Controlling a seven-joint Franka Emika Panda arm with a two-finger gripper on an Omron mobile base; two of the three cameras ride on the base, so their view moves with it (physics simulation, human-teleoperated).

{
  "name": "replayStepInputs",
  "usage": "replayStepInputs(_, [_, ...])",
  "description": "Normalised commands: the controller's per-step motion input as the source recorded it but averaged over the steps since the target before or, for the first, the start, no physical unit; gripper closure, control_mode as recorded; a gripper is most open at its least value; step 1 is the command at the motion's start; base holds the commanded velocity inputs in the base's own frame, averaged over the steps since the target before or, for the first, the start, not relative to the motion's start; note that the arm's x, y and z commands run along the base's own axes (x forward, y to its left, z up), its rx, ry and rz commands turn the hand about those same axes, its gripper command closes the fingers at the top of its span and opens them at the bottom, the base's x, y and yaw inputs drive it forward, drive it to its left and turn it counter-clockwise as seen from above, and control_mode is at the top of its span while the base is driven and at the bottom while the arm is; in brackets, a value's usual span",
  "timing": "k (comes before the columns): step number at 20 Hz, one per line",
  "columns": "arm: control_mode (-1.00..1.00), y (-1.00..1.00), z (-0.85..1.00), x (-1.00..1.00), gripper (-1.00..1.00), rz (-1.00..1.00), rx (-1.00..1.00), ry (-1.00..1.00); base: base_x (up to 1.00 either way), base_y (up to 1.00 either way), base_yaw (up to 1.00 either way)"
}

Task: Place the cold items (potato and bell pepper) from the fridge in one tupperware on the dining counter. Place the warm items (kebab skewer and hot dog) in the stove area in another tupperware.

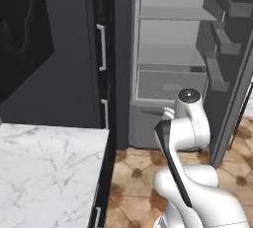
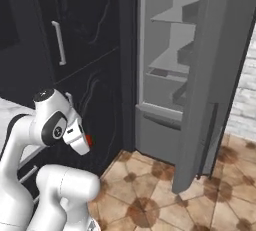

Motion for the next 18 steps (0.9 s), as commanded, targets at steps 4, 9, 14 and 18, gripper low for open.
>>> replayStepInputs(4, [1.00,0.00,0.00,0.00,1.00,0.00,0.00,0.00,-0.66,0.00,0.40])
replayStepInputs(9, [1.00,0.00,0.00,0.00,1.00,0.00,0.00,0.00,-0.74,-0.03,0.42])
replayStepInputs(14, [1.00,0.00,0.00,0.00,1.00,0.00,0.00,0.00,-0.88,-0.08,0.41])
replayStepInputs(18, [1.00,0.00,0.00,0.00,1.00,0.00,0.00,0.00,-0.98,-0.23,0.43])
